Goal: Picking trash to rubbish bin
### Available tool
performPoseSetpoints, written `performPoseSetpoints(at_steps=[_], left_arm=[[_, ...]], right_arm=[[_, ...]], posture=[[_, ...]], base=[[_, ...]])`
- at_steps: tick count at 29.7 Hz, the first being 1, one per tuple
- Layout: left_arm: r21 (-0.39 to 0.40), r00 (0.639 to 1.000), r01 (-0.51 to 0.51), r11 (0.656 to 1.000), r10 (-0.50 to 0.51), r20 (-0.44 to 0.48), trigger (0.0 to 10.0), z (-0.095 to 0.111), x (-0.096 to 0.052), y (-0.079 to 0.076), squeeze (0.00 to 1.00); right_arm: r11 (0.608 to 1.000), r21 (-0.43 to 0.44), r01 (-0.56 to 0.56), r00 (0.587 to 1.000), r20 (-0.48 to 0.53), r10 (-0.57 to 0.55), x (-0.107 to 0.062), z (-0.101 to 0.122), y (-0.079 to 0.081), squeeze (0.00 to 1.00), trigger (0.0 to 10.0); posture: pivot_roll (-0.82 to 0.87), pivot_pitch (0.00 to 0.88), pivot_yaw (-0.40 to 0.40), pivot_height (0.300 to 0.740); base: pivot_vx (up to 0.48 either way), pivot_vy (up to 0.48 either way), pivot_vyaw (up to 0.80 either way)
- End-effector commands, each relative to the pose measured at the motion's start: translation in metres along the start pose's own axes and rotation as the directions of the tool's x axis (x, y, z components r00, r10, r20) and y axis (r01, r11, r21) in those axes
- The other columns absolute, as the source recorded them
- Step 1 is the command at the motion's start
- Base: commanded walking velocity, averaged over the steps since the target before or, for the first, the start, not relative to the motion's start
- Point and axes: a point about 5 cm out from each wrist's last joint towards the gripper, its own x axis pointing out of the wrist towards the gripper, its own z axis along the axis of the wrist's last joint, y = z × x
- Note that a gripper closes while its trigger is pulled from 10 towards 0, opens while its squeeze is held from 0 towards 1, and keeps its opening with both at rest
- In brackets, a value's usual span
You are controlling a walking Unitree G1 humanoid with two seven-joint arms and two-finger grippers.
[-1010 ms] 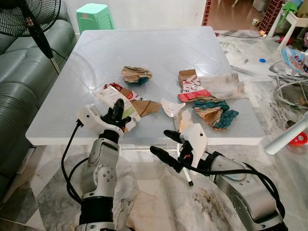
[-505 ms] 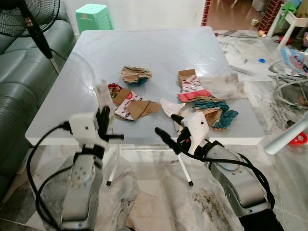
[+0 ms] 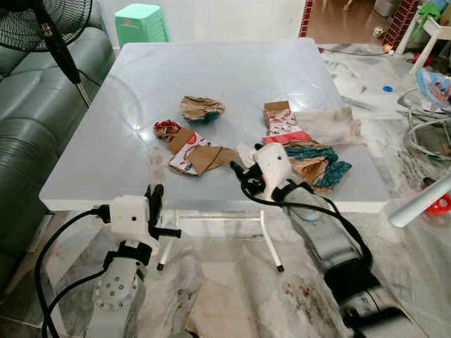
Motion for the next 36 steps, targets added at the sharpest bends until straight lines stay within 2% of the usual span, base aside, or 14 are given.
performPoseSetpoints(at_steps=[1,5,6,9,10,12,13,17,18,19,20,21,23,36], left_arm=[[0.012,1.0,0.031,0.999,-0.031,-0.004,0.0,0.002,-0.002,-0.004,0.0],[0.019,0.996,0.093,0.995,-0.093,-0.015,0.0,0.002,-0.003,-0.011,0.0],[0.035,0.993,0.117,0.993,-0.117,-0.016,0.0,0.002,-0.004,-0.014,0.0],[0.053,0.992,0.124,0.991,-0.124,-0.018,0.0,0.002,-0.006,-0.014,0.0],[0.066,0.992,0.129,0.989,-0.128,-0.019,0.0,0.002,-0.005,-0.015,0.0],[0.072,0.991,0.131,0.989,-0.13,-0.018,0.0,0.003,-0.004,-0.015,0.0],[0.08,0.991,0.134,0.988,-0.133,-0.015,0.0,0.004,-0.002,-0.015,0.0],[0.089,0.991,0.137,0.987,-0.137,-0.004,0.0,0.007,0.0,-0.015,0.0],[0.093,0.99,0.138,0.986,-0.139,-0.001,1.4,0.008,0.002,-0.015,0.0],[0.096,0.99,0.139,0.986,-0.139,0.002,1.4,0.008,0.002,-0.015,0.0],[0.098,0.99,0.139,0.985,-0.14,0.004,1.6,0.009,0.002,-0.015,0.0],[0.099,0.99,0.139,0.985,-0.14,0.004,2.1,0.009,0.003,-0.015,0.0],[0.101,0.99,0.138,0.985,-0.139,0.003,2.3,0.009,0.003,-0.015,0.0],[0.103,0.991,0.129,0.986,-0.131,0.011,1.9,0.01,0.006,-0.015,0.0]], right_arm=[[1.0,-0.013,0.012,1.0,-0.007,-0.012,0.004,-0.002,-0.001,0.0,10.0],[0.999,-0.015,0.047,0.997,-0.055,-0.047,0.009,-0.008,-0.012,0.0,10.0],[0.997,-0.027,0.074,0.993,-0.089,-0.076,0.009,-0.014,-0.019,0.0,10.0],[0.992,-0.049,0.115,0.983,-0.136,-0.121,0.007,-0.021,-0.028,0.0,10.0],[0.988,-0.071,0.135,0.972,-0.182,-0.145,0.005,-0.029,-0.034,0.0,10.0],[0.986,-0.068,0.152,0.967,-0.196,-0.163,0.004,-0.032,-0.037,0.0,10.0],[0.986,-0.04,0.159,0.959,-0.232,-0.164,0.002,-0.038,-0.038,0.0,10.0],[0.99,0.007,0.143,0.957,-0.255,-0.136,0.001,-0.043,-0.034,0.0,10.0],[0.991,0.05,0.125,0.958,-0.267,-0.107,0.001,-0.047,-0.03,0.0,8.4],[0.99,0.072,0.117,0.959,-0.266,-0.094,0.001,-0.048,-0.028,0.0,5.0],[0.99,0.086,0.112,0.96,-0.265,-0.086,0.001,-0.048,-0.027,0.0,0.4],[0.989,0.099,0.108,0.961,-0.264,-0.079,0.001,-0.049,-0.025,0.0,0.0],[0.988,0.112,0.102,0.963,-0.261,-0.07,0.002,-0.049,-0.023,0.0,0.0],[0.979,0.204,0.004,0.988,-0.153,0.027,0.009,-0.039,-0.004,0.0,0.0]], posture=[[0.09,0.099,-0.001,0.74],[0.1,0.105,-0.007,0.74],[0.11,0.108,-0.008,0.74],[0.11,0.111,-0.009,0.74],[0.11,0.112,-0.009,0.74],[0.11,0.112,-0.009,0.74],[0.11,0.112,-0.009,0.74],[0.11,0.112,-0.009,0.74],[0.11,0.112,-0.008,0.74],[0.11,0.112,-0.008,0.74],[0.11,0.112,-0.008,0.74],[0.11,0.112,-0.008,0.74],[0.11,0.111,-0.009,0.74],[0.11,0.109,-0.011,0.74]], base=[[0.0,0.0,0.0],[0.0,0.0,0.0],[0.0,0.0,0.0],[0.0,0.0,0.0],[0.0,0.0,0.0],[0.0,0.0,0.0],[0.0,0.0,0.0],[0.0,0.0,0.0],[0.0,0.0,0.0],[0.0,0.0,0.0],[0.0,0.0,0.0],[0.0,0.0,0.0],[0.0,0.0,0.0],[0.0,0.0,0.0]])
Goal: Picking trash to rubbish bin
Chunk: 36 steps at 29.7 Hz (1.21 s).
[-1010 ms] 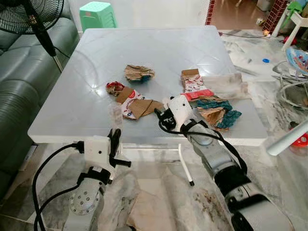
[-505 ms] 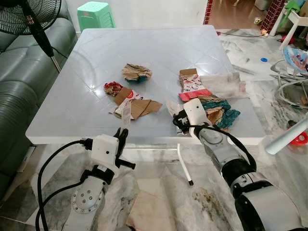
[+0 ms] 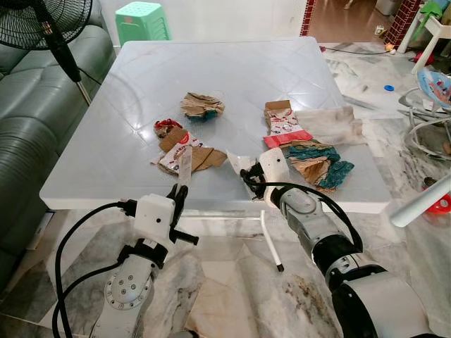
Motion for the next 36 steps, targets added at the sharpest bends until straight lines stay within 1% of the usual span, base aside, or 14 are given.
performPoseSetpoints(at_steps=[1,9,11,12,13,14,20,21,22,23,25,27,31,36], left_arm=[[0.006,1.0,-0.003,1.0,0.003,0.005,2.0,0.002,0.001,0.0,0.0],[0.015,1.0,-0.018,1.0,0.018,0.023,2.4,0.005,0.004,0.002,0.0],[0.022,0.999,-0.032,0.999,0.032,0.034,3.9,0.006,0.005,0.003,0.0],[0.029,0.998,-0.041,0.999,0.04,0.04,5.5,0.007,0.005,0.004,0.0],[0.038,0.998,-0.052,0.998,0.05,0.048,8.3,0.009,0.006,0.005,0.0],[0.045,0.997,-0.062,0.997,0.059,0.054,10.0,0.01,0.007,0.006,0.0],[0.092,0.986,-0.146,0.985,0.137,0.093,10.0,0.018,0.009,0.019,0.0],[0.096,0.985,-0.153,0.984,0.144,0.097,10.0,0.019,0.01,0.02,0.0],[0.097,0.984,-0.158,0.983,0.148,0.099,10.0,0.019,0.01,0.021,0.0],[0.101,0.983,-0.163,0.981,0.153,0.103,10.0,0.02,0.01,0.022,0.0],[0.107,0.981,-0.171,0.979,0.16,0.109,10.0,0.021,0.01,0.023,0.0],[0.125,0.979,-0.18,0.976,0.165,0.119,10.0,0.023,0.009,0.024,0.0],[0.127,0.979,-0.185,0.975,0.171,0.114,10.0,0.021,0.007,0.025,0.0],[0.122,0.978,-0.195,0.973,0.183,0.103,10.0,0.018,0.006,0.026,0.0]], right_arm=[[1.0,0.01,-0.016,1.0,0.016,0.016,0.0,0.001,0.003,0.0,0.0],[1.0,-0.003,0.02,0.998,0.066,-0.02,0.001,0.009,-0.002,0.0,0.0],[0.999,-0.013,0.029,0.996,0.08,-0.028,0.0,0.01,-0.004,0.0,0.0],[0.999,-0.017,0.035,0.995,0.089,-0.033,0.0,0.011,-0.005,0.0,0.0],[0.999,-0.018,0.04,0.994,0.099,-0.038,-0.001,0.012,-0.006,0.0,0.0],[0.999,-0.018,0.044,0.994,0.104,-0.042,-0.001,0.013,-0.007,0.0,0.0],[0.996,-0.059,0.064,0.974,0.22,-0.05,0.0,0.034,-0.009,0.0,0.0],[0.996,-0.061,0.065,0.971,0.234,-0.049,0.0,0.037,-0.009,0.0,0.8],[0.996,-0.061,0.064,0.969,0.243,-0.048,0.0,0.038,-0.009,0.0,0.8],[0.997,-0.048,0.054,0.965,0.26,-0.04,0.0,0.041,-0.008,1.0,10.0],[0.999,-0.043,0.033,0.958,0.285,-0.019,-0.001,0.044,-0.005,1.0,10.0],[0.997,-0.07,-0.014,0.949,0.312,0.035,-0.004,0.045,0.002,1.0,10.0],[0.995,-0.1,-0.018,0.947,0.319,0.049,-0.005,0.044,0.004,1.0,10.0],[0.996,-0.083,-0.01,0.95,0.31,0.035,-0.007,0.042,0.002,1.0,10.0]], posture=[[0.11,0.109,-0.011,0.74],[0.1,0.107,-0.009,0.74],[0.09,0.106,-0.009,0.74],[0.09,0.106,-0.009,0.74],[0.09,0.105,-0.009,0.74],[0.09,0.105,-0.009,0.74],[0.09,0.102,-0.009,0.74],[0.09,0.098,-0.011,0.74],[0.09,0.098,-0.011,0.74],[0.09,0.098,-0.011,0.74],[0.09,0.095,-0.015,0.74],[0.09,0.093,-0.017,0.74],[0.09,0.091,-0.018,0.74],[0.09,0.087,-0.019,0.74]], base=[[0.0,0.0,0.0],[0.0,0.0,0.0],[0.0,0.0,0.0],[0.0,0.0,0.0],[0.0,0.0,0.0],[0.0,0.0,0.0],[0.0,0.0,0.0],[0.0,0.0,0.0],[0.0,0.0,0.0],[0.0,0.0,0.0],[0.0,0.0,0.0],[0.0,0.0,0.0],[0.0,0.0,0.0],[0.0,0.0,0.0]])
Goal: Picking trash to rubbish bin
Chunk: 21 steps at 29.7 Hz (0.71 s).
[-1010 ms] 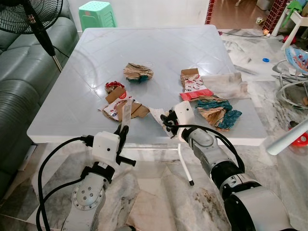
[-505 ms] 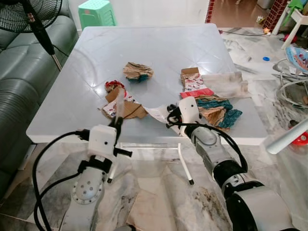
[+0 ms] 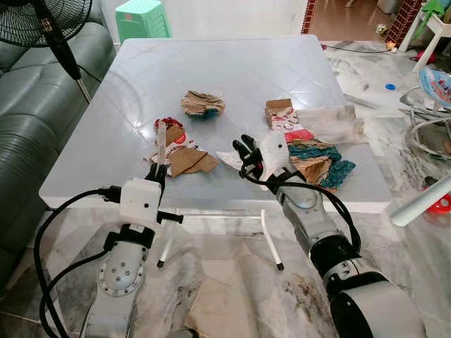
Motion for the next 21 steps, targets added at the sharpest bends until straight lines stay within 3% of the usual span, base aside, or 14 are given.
performPoseSetpoints(at_steps=[1,7,14,21], left_arm=[[0.008,1.0,-0.012,1.0,0.012,0.018,10.0,0.004,0.001,0.003,0.0],[0.009,1.0,-0.017,1.0,0.016,0.023,10.0,0.005,0.001,0.004,0.0],[0.013,1.0,-0.013,1.0,0.012,0.016,10.0,0.002,-0.001,0.002,0.0],[0.024,0.997,0.072,0.997,-0.072,0.002,10.0,-0.002,-0.001,-0.01,0.0]], right_arm=[[1.0,-0.002,0.003,1.0,0.012,-0.003,-0.001,0.004,-0.003,1.0,10.0],[0.999,-0.034,-0.031,1.0,0.001,0.031,-0.006,-0.001,0.002,1.0,10.0],[0.987,-0.07,-0.142,0.988,-0.067,0.138,-0.018,-0.02,0.024,1.0,10.0],[0.977,-0.116,-0.178,0.978,-0.126,0.164,-0.021,-0.033,0.041,1.0,10.0]], posture=[[0.09,0.086,-0.018,0.74],[0.09,0.086,-0.018,0.74],[0.09,0.089,-0.018,0.74],[0.09,0.091,-0.019,0.74]], base=[[0.0,0.0,0.0],[0.0,0.0,0.0],[0.0,0.0,0.0],[0.0,0.0,0.0]])
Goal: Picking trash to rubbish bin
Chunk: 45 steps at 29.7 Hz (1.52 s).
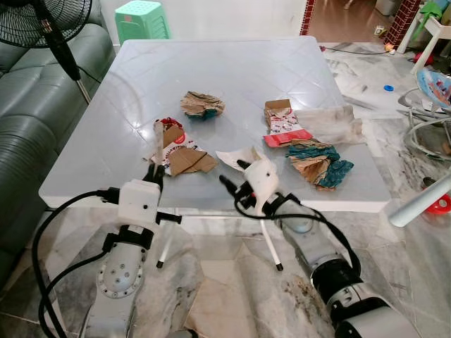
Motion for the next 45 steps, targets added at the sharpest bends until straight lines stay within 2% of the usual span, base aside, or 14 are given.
performPoseSetpoints(at_steps=[1,7,9,10,11,12,14,15,23,31,32,33,34,45], left_arm=[[0.005,1.0,0.027,1.0,-0.027,-0.013,10.0,-0.003,-0.001,-0.003,0.0],[0.001,0.998,0.053,0.999,-0.053,-0.035,10.0,-0.01,-0.005,-0.01,0.0],[0.002,0.998,0.052,0.999,-0.052,-0.036,10.0,-0.01,-0.005,-0.01,0.0],[0.002,0.998,0.052,0.999,-0.052,-0.036,10.0,-0.01,-0.005,-0.01,0.0],[0.001,0.998,0.052,0.999,-0.052,-0.036,10.0,-0.01,-0.005,-0.009,0.0],[0.002,0.998,0.052,0.999,-0.052,-0.036,10.0,-0.01,-0.005,-0.009,0.0],[0.0,0.998,0.056,0.998,-0.056,-0.034,10.0,-0.01,-0.005,-0.01,0.0],[-0.008,0.997,0.065,0.998,-0.065,-0.031,10.0,-0.009,-0.005,-0.011,0.0],[-0.014,0.997,0.074,0.997,-0.074,-0.029,10.0,-0.008,-0.006,-0.013,0.0],[-0.017,0.997,0.071,0.997,-0.072,-0.031,10.0,-0.008,-0.006,-0.013,0.0],[-0.017,0.997,0.072,0.997,-0.072,-0.031,10.0,-0.008,-0.006,-0.013,0.0],[-0.017,0.997,0.072,0.997,-0.072,-0.031,10.0,-0.008,-0.006,-0.013,0.0],[-0.018,0.997,0.073,0.997,-0.073,-0.029,10.0,-0.008,-0.005,-0.013,0.0],[-0.029,0.997,0.079,0.996,-0.08,-0.009,10.0,-0.004,0.002,-0.016,0.0]], right_arm=[[1.0,-0.02,-0.003,1.0,-0.019,0.003,0.0,-0.002,0.003,1.0,10.0],[0.99,-0.111,0.092,0.994,-0.051,-0.098,0.004,-0.004,-0.007,1.0,10.0],[0.984,-0.119,0.13,0.989,-0.049,-0.136,0.006,-0.001,-0.011,0.92,10.0],[0.983,-0.119,0.139,0.988,-0.049,-0.145,0.006,-0.001,-0.012,0.92,10.0],[0.982,-0.124,0.145,0.987,-0.053,-0.153,0.007,-0.001,-0.013,0.7,10.0],[0.98,-0.132,0.15,0.986,-0.057,-0.159,0.008,-0.001,-0.014,0.35,10.0],[0.973,-0.135,0.187,0.977,-0.074,-0.199,0.009,-0.001,-0.019,0.05,10.0],[0.971,-0.125,0.204,0.973,-0.084,-0.215,0.01,-0.001,-0.021,0.0,10.0],[0.974,-0.05,0.222,0.955,-0.193,-0.227,0.009,-0.015,-0.026,0.0,10.0],[0.973,-0.041,0.226,0.948,-0.219,-0.229,0.007,-0.019,-0.025,0.0,10.0],[0.972,-0.037,0.231,0.947,-0.221,-0.234,0.007,-0.02,-0.026,0.0,3.6],[0.972,-0.037,0.231,0.947,-0.221,-0.234,0.007,-0.02,-0.026,0.0,3.6],[0.969,-0.022,0.246,0.943,-0.225,-0.245,0.007,-0.02,-0.027,0.0,0.0],[0.948,0.058,0.313,0.933,-0.206,-0.295,0.006,-0.018,-0.034,0.0,0.0]], posture=[[0.09,0.091,-0.019,0.74],[0.08,0.096,-0.019,0.74],[0.08,0.096,-0.019,0.74],[0.08,0.096,-0.019,0.74],[0.08,0.096,-0.019,0.74],[0.08,0.096,-0.019,0.74],[0.09,0.097,-0.024,0.74],[0.09,0.098,-0.025,0.74],[0.1,0.102,-0.031,0.74],[0.1,0.103,-0.032,0.74],[0.1,0.102,-0.03,0.74],[0.1,0.102,-0.03,0.74],[0.1,0.101,-0.028,0.74],[0.09,0.093,-0.026,0.74]], base=[[0.0,0.0,0.0],[0.0,0.0,0.0],[0.0,0.0,0.0],[0.0,0.0,0.0],[0.0,0.0,0.0],[0.0,0.0,0.0],[0.0,0.0,0.0],[0.0,0.0,0.0],[0.0,0.0,0.0],[0.0,0.0,0.0],[0.0,0.0,0.0],[0.0,0.0,0.0],[0.0,0.0,0.0],[0.0,0.0,0.0]])
